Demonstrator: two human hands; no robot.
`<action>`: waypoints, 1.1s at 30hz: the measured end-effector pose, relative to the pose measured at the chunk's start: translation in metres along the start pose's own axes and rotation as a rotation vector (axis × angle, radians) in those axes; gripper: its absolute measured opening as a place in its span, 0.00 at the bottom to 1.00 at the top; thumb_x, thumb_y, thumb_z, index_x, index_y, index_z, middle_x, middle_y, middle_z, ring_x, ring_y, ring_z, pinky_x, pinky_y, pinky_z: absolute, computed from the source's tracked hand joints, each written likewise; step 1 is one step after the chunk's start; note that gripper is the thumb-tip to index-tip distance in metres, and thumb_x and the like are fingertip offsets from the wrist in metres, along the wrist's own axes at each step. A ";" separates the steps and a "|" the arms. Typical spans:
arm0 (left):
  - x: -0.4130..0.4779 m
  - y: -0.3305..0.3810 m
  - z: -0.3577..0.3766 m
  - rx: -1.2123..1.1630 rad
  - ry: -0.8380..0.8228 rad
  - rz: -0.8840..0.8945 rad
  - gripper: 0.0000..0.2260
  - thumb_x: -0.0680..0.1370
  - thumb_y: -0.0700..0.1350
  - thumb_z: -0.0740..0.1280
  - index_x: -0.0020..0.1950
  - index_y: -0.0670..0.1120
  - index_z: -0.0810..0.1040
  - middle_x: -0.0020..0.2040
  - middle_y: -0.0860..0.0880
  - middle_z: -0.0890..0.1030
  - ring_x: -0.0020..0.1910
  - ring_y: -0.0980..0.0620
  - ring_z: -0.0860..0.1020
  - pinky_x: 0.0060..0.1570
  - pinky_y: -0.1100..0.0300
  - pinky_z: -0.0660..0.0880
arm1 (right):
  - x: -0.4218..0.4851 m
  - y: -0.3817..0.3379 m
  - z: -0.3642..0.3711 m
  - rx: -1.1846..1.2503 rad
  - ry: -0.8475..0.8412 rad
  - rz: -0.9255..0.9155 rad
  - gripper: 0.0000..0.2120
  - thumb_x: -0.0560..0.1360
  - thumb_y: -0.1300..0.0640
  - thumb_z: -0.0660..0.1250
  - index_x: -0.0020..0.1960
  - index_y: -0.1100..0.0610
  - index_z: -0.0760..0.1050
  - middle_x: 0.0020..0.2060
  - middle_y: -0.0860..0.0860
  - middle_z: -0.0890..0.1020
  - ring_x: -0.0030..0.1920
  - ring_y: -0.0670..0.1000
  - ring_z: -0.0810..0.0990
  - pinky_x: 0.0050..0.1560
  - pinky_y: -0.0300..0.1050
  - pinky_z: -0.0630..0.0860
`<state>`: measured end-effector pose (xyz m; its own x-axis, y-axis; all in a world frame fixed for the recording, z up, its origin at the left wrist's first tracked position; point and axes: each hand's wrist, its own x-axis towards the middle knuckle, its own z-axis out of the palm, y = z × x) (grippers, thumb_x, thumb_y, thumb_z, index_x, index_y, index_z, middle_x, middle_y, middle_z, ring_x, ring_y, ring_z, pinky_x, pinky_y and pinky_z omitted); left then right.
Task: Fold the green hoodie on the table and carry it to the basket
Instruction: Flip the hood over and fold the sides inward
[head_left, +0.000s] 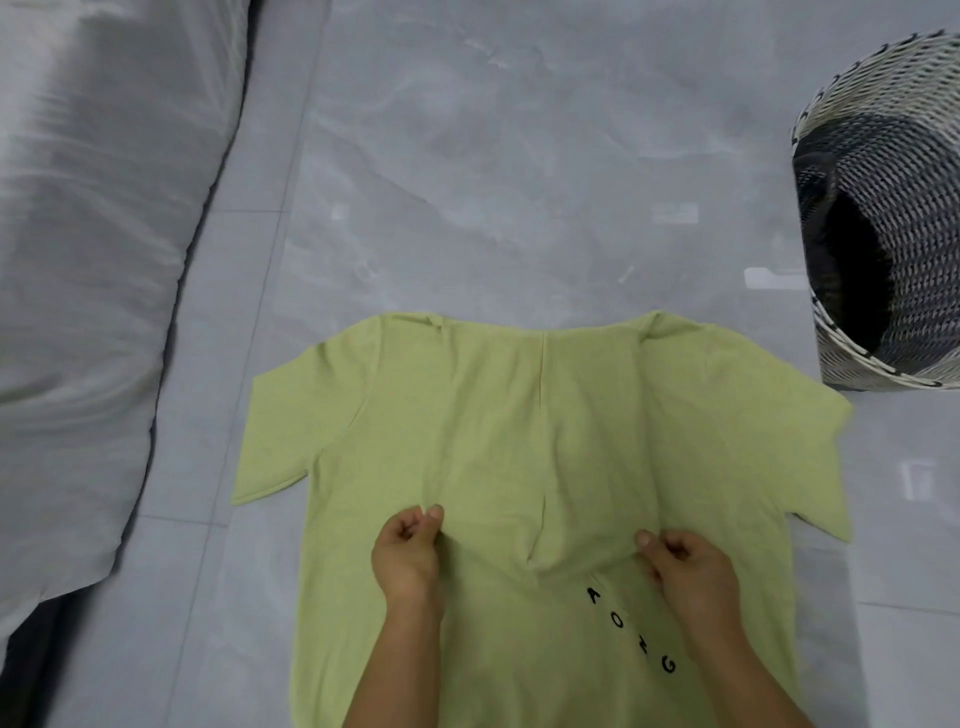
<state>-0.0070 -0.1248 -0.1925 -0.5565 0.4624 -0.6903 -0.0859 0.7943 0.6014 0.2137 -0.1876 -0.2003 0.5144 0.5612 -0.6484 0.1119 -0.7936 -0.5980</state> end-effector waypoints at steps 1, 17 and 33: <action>0.001 0.000 -0.004 -0.062 -0.008 -0.043 0.05 0.73 0.36 0.70 0.40 0.41 0.75 0.32 0.49 0.71 0.32 0.52 0.67 0.39 0.61 0.69 | 0.002 0.002 -0.003 0.013 0.001 0.004 0.10 0.72 0.58 0.69 0.33 0.56 0.75 0.26 0.52 0.77 0.28 0.51 0.73 0.35 0.43 0.68; -0.017 -0.008 -0.013 -0.044 -0.245 -0.122 0.09 0.72 0.33 0.68 0.39 0.44 0.71 0.28 0.50 0.72 0.22 0.56 0.69 0.21 0.66 0.65 | -0.013 -0.006 0.000 0.083 -0.194 0.138 0.10 0.74 0.62 0.67 0.33 0.61 0.74 0.22 0.50 0.78 0.21 0.46 0.73 0.25 0.37 0.68; -0.015 -0.024 0.002 1.050 -0.427 1.628 0.05 0.71 0.44 0.61 0.45 0.49 0.71 0.40 0.51 0.77 0.42 0.53 0.68 0.47 0.62 0.63 | -0.009 -0.004 0.029 -0.721 -0.143 -1.219 0.01 0.68 0.53 0.65 0.38 0.50 0.73 0.35 0.48 0.77 0.37 0.51 0.76 0.42 0.44 0.66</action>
<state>0.0053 -0.1498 -0.1978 0.6197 0.7840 0.0378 0.7322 -0.5947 0.3319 0.1840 -0.1827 -0.2049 -0.3008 0.9534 0.0225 0.8391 0.2758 -0.4689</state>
